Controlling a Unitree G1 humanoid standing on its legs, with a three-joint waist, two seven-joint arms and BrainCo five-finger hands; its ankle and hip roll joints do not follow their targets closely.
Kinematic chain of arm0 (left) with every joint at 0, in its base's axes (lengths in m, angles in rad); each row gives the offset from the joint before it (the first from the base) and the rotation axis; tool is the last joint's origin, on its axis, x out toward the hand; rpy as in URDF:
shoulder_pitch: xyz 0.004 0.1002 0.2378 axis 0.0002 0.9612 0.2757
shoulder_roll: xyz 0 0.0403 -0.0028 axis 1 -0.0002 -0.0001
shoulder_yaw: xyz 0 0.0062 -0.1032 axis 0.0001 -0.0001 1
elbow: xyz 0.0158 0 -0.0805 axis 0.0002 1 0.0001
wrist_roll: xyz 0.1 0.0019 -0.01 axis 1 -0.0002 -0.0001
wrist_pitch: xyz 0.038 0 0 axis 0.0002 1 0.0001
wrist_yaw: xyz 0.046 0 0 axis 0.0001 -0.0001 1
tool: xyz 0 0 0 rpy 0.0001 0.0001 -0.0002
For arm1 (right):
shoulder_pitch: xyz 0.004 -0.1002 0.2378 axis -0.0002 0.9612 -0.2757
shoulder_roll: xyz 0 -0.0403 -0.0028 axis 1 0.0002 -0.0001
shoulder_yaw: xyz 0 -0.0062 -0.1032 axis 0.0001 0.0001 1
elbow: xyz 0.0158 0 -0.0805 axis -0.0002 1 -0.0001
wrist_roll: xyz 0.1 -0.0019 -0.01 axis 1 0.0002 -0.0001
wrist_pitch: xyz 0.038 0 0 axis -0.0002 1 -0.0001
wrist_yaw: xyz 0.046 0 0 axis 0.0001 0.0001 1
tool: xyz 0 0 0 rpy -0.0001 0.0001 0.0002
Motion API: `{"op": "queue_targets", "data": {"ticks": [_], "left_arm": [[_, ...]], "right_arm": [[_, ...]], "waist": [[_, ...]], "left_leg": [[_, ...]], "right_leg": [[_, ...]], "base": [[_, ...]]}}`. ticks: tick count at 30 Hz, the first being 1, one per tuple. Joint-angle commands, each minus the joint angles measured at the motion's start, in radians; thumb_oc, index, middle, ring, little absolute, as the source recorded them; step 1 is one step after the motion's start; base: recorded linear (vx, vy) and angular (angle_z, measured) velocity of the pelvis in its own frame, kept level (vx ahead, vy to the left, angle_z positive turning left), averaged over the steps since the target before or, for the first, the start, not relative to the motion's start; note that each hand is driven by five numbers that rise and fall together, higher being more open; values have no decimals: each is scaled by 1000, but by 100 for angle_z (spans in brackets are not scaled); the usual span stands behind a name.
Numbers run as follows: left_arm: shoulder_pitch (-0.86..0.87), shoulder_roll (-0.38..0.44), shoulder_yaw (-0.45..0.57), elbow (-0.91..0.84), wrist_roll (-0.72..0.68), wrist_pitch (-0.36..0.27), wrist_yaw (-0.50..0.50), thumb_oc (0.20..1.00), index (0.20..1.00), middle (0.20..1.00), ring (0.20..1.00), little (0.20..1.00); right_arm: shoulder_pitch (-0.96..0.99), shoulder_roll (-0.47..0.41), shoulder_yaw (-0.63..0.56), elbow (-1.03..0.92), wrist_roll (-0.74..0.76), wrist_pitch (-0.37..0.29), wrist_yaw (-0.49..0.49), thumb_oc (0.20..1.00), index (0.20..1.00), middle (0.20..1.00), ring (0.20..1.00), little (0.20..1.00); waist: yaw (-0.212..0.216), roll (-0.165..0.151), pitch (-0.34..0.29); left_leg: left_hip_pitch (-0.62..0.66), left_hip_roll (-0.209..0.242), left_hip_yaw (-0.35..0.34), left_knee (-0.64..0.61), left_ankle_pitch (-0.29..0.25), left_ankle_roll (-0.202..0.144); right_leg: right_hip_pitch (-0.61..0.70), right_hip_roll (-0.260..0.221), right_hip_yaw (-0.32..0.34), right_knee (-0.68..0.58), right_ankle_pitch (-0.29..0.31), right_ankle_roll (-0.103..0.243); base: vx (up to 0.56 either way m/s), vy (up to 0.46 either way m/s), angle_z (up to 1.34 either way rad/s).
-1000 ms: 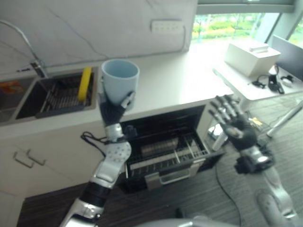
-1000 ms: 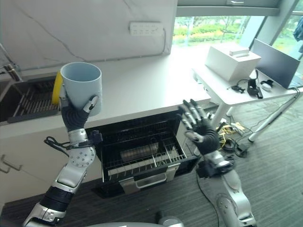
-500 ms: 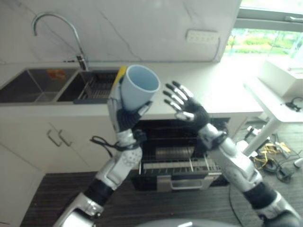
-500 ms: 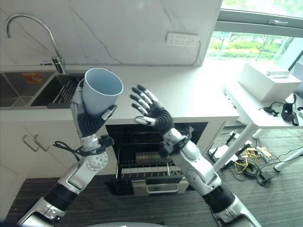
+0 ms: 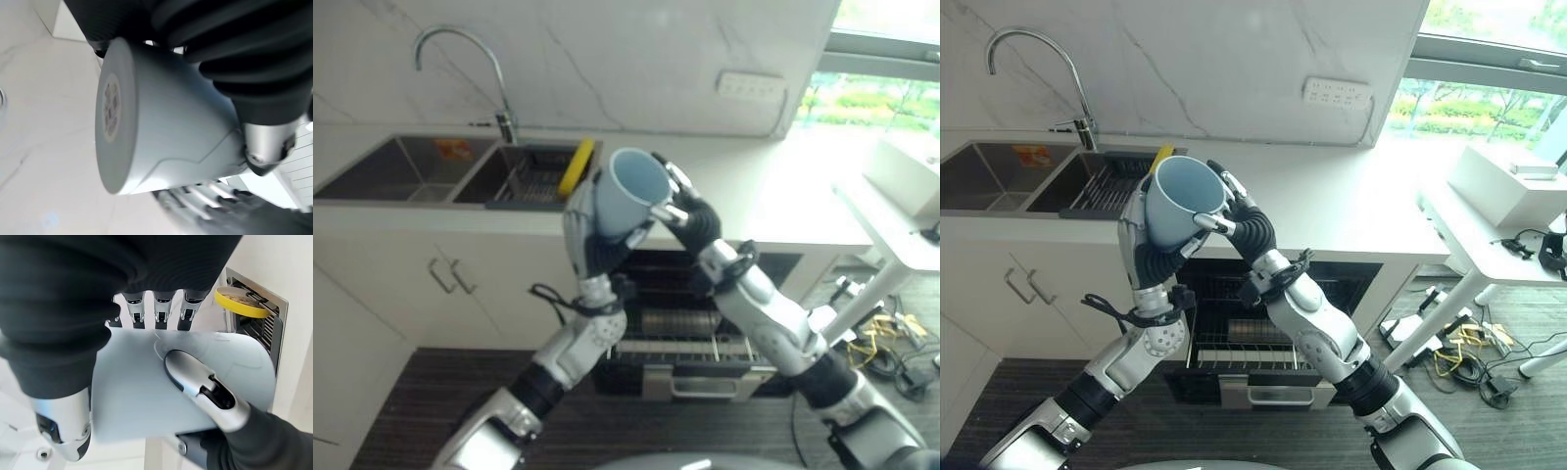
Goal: Place the dishes in the dishwasher.
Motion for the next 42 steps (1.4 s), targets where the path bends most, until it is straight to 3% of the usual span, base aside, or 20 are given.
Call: {"op": "queue_targets", "data": {"ticks": [1, 4, 13, 25, 30, 35, 42], "left_arm": [[-140, -9, -48, -4, 41, -44, 5, 200, 200, 200, 200, 200], [-142, -11, -58, -9, 41, -45, 11, 200, 200, 200, 200, 200], [-144, -16, -75, -20, 5, -44, -22, 200, 200, 200, 200, 200], [-112, -28, -94, 34, -68, -87, -87, 200, 200, 200, 200, 200], [-107, -35, -99, 49, -152, -89, -162, 200, 200, 200, 200, 200], [-103, -37, -109, 61, -104, -114, -150, 200, 200, 200, 200, 200], [-112, -26, -119, 52, -34, -74, -115, 200, 200, 200, 200, 200]], "right_arm": [[-118, 31, -19, -7, 25, -51, -29, 1000, 1000, 1000, 1000, 1000], [-127, 33, -20, -2, 35, -48, -53, 1000, 1000, 1000, 1000, 1000], [-119, 39, -8, 17, 37, -24, 14, 1000, 1000, 1000, 1000, 1000], [-118, 40, 36, 15, 27, -15, 56, 1000, 1000, 1000, 1000, 1000], [-124, 45, 45, 12, 32, -17, 77, 1000, 1000, 1000, 1000, 1000], [-121, 41, 47, 14, 30, -22, 79, 1000, 1000, 1000, 1000, 1000], [-130, 41, 43, 30, -63, -30, 31, 1000, 1000, 1000, 1000, 1000]], "waist": [[14, -29, 3], [15, -29, 3], [15, -28, 7], [28, -30, 14], [30, -29, 15], [33, -29, 16], [32, -28, 16]], "left_leg": [[-17, 0, -86, 2, -39, -5], [-16, 0, -86, 2, -39, -5], [-15, 1, -86, 2, -37, -5], [-14, -2, -99, 2, -37, 0], [-13, -2, -100, 2, -35, 1], [-13, -5, -102, 2, -37, 4], [-11, -7, -103, 2, -40, 5]], "right_leg": [[30, -74, -48, 14, -24, 71], [31, -75, -51, 14, -25, 71], [32, -78, -57, 14, -22, 72], [35, -79, -62, 17, -26, 69], [35, -79, -63, 21, -28, 69], [36, -80, -66, 21, -29, 67], [37, -80, -64, 21, -31, 66]], "base": [[0, 0, 0], [0, 0, 0], [1, -4, 3], [1, 0, 0], [0, 0, 0], [0, 0, 0], [0, 0, 0]]}}
